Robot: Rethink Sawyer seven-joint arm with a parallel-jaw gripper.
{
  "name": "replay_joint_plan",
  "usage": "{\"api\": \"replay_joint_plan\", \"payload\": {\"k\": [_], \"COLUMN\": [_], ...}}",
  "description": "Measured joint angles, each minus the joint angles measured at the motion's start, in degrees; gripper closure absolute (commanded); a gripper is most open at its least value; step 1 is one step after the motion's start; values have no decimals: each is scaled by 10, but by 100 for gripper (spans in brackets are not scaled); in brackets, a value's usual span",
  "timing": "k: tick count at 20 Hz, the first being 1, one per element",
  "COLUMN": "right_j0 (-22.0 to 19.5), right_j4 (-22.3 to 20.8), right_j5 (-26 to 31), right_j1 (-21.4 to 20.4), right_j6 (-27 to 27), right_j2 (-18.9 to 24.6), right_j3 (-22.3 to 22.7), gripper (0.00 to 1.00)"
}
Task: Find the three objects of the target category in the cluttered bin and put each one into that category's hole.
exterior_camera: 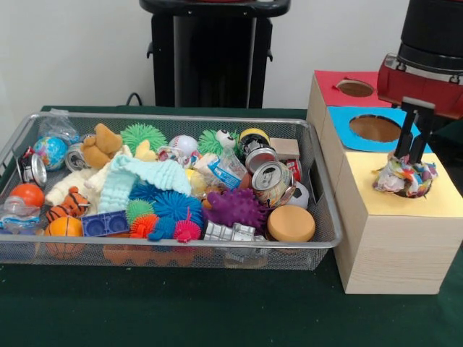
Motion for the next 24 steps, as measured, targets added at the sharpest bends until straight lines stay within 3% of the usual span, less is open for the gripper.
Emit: {"api": "replay_joint_plan", "payload": {"k": [24], "right_j0": [-6], "right_j4": [0], "right_j5": [-12], "right_j1": [10], "right_j6": [0], "right_j2": [12], "right_j3": [0], "gripper": [100]}}
